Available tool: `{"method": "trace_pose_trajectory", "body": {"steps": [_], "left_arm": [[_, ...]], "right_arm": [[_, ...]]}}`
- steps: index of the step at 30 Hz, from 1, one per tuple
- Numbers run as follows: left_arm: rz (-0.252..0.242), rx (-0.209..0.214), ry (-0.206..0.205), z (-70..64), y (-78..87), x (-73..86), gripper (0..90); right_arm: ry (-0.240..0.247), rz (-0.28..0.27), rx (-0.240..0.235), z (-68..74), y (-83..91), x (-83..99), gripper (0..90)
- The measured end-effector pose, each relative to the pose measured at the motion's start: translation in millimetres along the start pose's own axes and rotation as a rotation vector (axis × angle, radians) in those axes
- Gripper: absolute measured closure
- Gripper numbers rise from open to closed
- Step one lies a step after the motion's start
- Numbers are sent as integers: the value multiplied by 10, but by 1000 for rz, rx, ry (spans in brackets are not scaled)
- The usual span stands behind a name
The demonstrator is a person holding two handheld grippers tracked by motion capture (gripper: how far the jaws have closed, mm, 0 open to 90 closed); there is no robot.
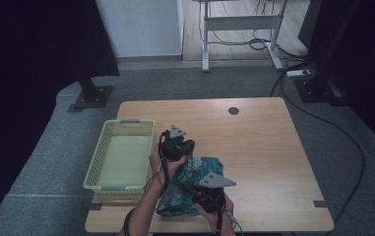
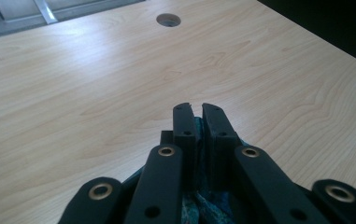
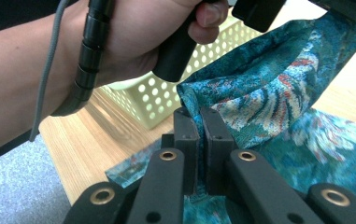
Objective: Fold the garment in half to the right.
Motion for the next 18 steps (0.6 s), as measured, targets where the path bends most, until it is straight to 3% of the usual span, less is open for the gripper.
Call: {"method": "trace_pose_trajectory", "body": {"steps": [18], "left_arm": [[25,9,8,-79,-197,80,848]], "right_arm": [[-42,39,40,-179,54,278,851]]}}
Point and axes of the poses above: each handheld gripper's, and its own axes: y roughly backward along the jaws, x roughly out of its underside, z roughly to its left, the point moved 6 cm from there along -y, roughly forward along the jaws
